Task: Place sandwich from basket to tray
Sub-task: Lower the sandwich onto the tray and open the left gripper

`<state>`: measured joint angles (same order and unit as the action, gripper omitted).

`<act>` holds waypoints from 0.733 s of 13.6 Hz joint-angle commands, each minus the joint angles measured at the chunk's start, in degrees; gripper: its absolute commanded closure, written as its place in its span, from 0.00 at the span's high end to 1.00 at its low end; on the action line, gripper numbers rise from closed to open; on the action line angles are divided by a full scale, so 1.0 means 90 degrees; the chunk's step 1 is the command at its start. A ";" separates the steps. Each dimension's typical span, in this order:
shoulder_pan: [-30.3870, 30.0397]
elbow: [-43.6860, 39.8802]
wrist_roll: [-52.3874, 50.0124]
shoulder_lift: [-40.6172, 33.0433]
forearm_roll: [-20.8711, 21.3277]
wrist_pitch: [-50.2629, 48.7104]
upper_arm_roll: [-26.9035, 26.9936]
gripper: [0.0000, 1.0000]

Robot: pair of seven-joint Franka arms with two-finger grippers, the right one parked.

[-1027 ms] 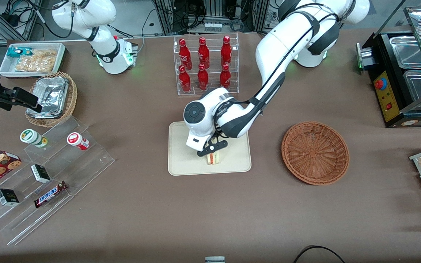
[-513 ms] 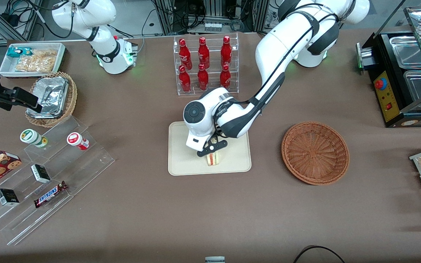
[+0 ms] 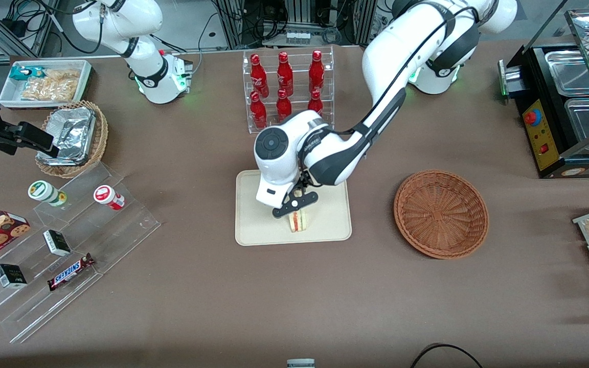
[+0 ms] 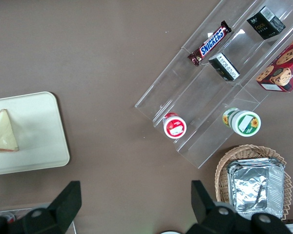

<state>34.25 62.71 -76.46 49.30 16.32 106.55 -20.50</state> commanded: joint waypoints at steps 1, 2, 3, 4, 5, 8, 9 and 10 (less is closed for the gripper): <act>0.0012 0.0113 0.0057 -0.0428 0.0100 -0.0403 0.0080 1.00; 0.0012 0.0113 -0.0077 -0.0458 0.0052 -0.0433 0.0196 1.00; 0.0022 0.0103 -0.0127 -0.0507 -0.0016 -0.0481 0.0487 1.00; 0.0012 0.0151 -0.0021 -0.0691 -0.0191 -0.0695 0.0635 1.00; 0.0003 0.0297 0.0183 -0.0818 -0.0338 -0.0948 0.0753 1.00; 0.0022 0.0939 0.1207 -0.1364 -0.0787 -0.1000 0.1494 1.00; 0.0003 0.1262 0.1423 -0.1589 -0.0798 -0.0951 0.1564 1.00; 0.0003 0.1478 0.1618 -0.1765 -0.0875 -0.0931 0.1681 1.00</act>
<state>33.84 68.30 -65.10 39.52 9.91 97.72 -7.46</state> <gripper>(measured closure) 0.000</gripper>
